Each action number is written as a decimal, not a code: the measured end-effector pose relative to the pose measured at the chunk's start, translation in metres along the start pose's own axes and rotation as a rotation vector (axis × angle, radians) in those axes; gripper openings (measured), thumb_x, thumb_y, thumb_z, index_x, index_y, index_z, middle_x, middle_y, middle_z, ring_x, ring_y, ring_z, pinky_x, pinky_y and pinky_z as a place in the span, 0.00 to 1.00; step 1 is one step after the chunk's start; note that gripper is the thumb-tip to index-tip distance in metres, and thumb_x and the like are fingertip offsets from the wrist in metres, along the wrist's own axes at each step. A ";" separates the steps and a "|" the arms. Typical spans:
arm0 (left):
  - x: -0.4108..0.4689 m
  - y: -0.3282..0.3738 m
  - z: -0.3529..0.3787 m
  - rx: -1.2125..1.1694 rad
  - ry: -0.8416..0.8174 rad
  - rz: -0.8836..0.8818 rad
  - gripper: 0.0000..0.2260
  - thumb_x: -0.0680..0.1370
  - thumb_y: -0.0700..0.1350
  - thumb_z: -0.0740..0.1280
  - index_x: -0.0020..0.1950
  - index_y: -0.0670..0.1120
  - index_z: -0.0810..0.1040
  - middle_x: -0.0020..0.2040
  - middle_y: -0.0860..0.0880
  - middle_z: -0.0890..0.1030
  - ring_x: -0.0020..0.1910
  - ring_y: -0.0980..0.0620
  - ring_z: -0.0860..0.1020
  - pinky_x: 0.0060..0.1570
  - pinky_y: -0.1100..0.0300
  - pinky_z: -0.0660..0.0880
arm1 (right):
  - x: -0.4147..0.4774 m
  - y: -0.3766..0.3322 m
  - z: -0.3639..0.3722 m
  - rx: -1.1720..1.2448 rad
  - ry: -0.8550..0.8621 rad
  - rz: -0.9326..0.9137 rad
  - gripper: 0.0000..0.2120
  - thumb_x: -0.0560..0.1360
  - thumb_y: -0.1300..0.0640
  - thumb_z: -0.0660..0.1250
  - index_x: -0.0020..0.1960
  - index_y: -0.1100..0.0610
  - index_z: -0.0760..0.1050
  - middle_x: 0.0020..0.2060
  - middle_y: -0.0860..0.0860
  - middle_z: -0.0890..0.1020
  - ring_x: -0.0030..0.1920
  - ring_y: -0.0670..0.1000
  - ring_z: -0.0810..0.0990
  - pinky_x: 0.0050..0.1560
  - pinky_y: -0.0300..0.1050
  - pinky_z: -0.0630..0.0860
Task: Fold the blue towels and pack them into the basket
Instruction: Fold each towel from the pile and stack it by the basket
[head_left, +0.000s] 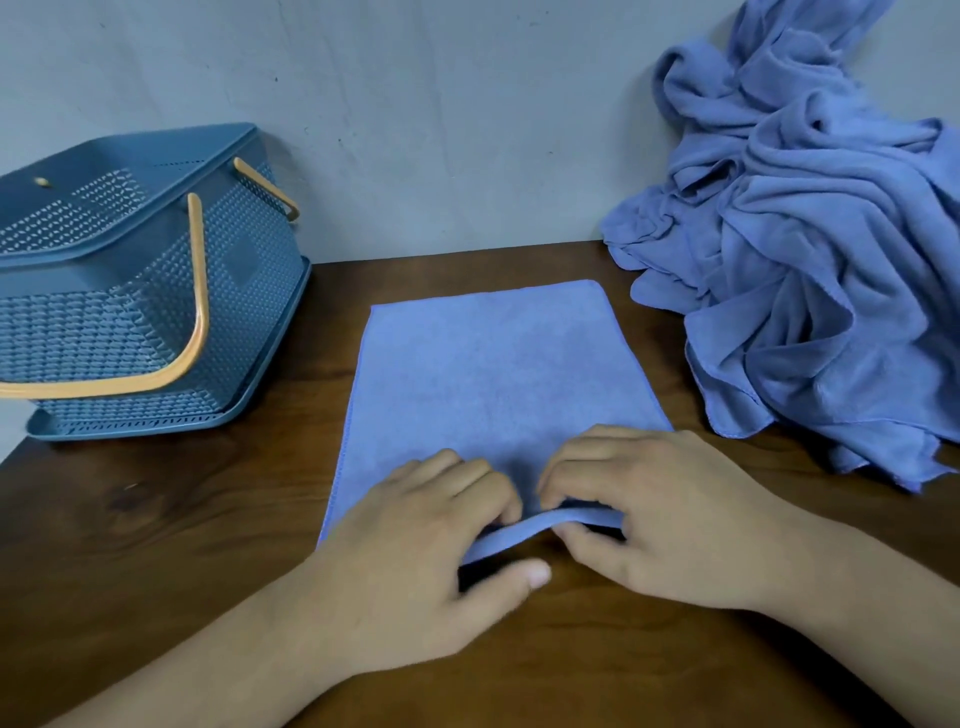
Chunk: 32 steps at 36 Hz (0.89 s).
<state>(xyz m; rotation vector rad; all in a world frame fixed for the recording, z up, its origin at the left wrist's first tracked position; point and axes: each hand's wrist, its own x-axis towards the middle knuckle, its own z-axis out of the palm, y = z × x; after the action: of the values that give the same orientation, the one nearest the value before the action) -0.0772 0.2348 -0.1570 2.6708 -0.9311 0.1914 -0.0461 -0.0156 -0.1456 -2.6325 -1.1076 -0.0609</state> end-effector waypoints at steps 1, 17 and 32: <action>0.001 0.003 0.003 0.039 0.007 -0.004 0.16 0.81 0.68 0.63 0.54 0.57 0.75 0.48 0.60 0.75 0.49 0.57 0.73 0.53 0.57 0.73 | 0.000 0.000 0.000 -0.006 -0.001 -0.002 0.05 0.79 0.43 0.63 0.51 0.39 0.78 0.49 0.35 0.79 0.52 0.39 0.77 0.41 0.31 0.67; -0.049 -0.030 -0.006 0.125 0.115 -0.092 0.08 0.83 0.54 0.65 0.59 0.59 0.82 0.55 0.63 0.77 0.53 0.60 0.78 0.53 0.60 0.77 | -0.042 0.046 -0.008 0.186 0.015 0.040 0.10 0.81 0.47 0.69 0.61 0.37 0.81 0.63 0.29 0.78 0.65 0.33 0.77 0.64 0.33 0.72; -0.094 -0.059 -0.019 -0.413 0.234 -0.433 0.08 0.83 0.54 0.71 0.60 0.55 0.85 0.53 0.55 0.87 0.51 0.59 0.84 0.51 0.65 0.78 | -0.058 0.070 -0.002 0.570 0.189 0.263 0.10 0.83 0.42 0.69 0.61 0.41 0.85 0.52 0.46 0.87 0.52 0.49 0.86 0.56 0.54 0.81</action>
<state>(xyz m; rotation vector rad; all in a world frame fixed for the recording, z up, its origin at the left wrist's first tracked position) -0.1143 0.3399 -0.1744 2.3273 -0.2697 0.1834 -0.0376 -0.1032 -0.1692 -2.1763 -0.5953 0.0532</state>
